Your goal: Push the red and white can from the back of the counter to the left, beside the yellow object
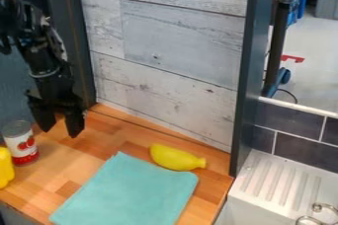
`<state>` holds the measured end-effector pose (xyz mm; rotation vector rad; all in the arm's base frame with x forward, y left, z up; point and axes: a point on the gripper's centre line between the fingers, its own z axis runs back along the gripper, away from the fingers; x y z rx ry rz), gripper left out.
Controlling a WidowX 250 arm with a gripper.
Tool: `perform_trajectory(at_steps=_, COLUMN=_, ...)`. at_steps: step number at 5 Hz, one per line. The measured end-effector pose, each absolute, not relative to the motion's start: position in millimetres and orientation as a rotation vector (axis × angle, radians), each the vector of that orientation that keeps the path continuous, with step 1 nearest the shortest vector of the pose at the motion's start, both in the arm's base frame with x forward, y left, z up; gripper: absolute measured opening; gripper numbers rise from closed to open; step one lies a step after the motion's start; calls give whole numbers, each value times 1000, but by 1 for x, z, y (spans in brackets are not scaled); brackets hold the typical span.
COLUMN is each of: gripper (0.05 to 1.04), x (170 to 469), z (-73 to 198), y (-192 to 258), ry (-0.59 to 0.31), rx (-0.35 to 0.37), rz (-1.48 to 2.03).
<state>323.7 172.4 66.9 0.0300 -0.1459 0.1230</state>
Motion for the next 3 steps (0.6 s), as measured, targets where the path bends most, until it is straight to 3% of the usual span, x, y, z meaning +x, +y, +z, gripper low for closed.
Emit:
perform_trajectory(at_steps=1, gripper=1003, x=303, z=90, y=161, ry=-137, rx=27, rz=116)
perform_trajectory(at_steps=2, gripper=1003, x=284, z=103, y=132, ry=-68, rx=-6, rz=64)
perform_trajectory(at_steps=3, gripper=1003, x=274, z=121, y=99, ry=-7, rx=34, rz=20)
